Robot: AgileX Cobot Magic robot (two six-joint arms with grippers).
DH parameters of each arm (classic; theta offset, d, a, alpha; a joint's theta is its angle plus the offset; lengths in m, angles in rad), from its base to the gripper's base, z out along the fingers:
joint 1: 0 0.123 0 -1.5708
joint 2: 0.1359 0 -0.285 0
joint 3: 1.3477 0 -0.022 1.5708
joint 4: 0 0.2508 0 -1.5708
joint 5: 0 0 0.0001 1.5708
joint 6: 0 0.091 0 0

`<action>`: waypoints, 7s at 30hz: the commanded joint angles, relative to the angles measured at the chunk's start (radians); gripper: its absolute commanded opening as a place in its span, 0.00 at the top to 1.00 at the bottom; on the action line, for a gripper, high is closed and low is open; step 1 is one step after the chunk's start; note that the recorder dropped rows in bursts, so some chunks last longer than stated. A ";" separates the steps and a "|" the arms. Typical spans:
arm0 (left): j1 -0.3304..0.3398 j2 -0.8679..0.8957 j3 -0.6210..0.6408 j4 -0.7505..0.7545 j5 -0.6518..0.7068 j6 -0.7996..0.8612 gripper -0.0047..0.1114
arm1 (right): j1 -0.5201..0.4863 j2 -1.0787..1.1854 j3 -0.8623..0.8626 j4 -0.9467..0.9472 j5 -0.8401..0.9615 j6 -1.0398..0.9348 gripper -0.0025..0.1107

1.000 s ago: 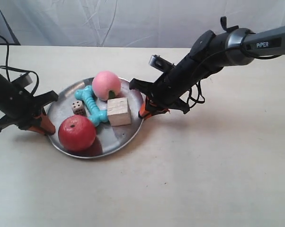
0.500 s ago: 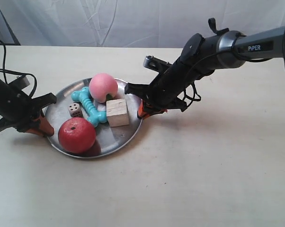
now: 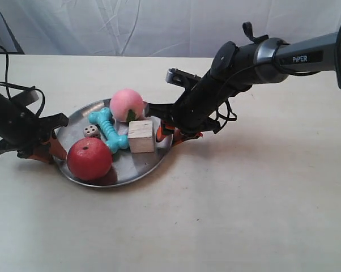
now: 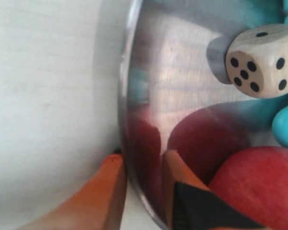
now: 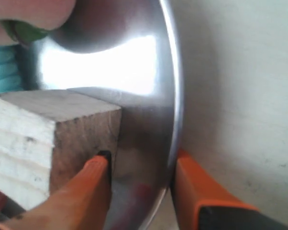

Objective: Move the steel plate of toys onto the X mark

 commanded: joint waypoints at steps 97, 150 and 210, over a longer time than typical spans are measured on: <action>-0.130 -1.841 0.757 0.858 -0.672 -0.506 0.96 | -0.368 -2.205 1.302 -1.116 -0.170 0.857 0.99; -0.112 -1.973 0.992 0.847 -0.707 -0.508 0.96 | -0.368 -2.205 1.464 -1.126 -0.468 0.747 0.99; 0.002 -1.996 1.076 0.850 -0.634 -0.508 0.96 | -0.368 -2.205 1.464 -1.101 -0.463 0.747 0.99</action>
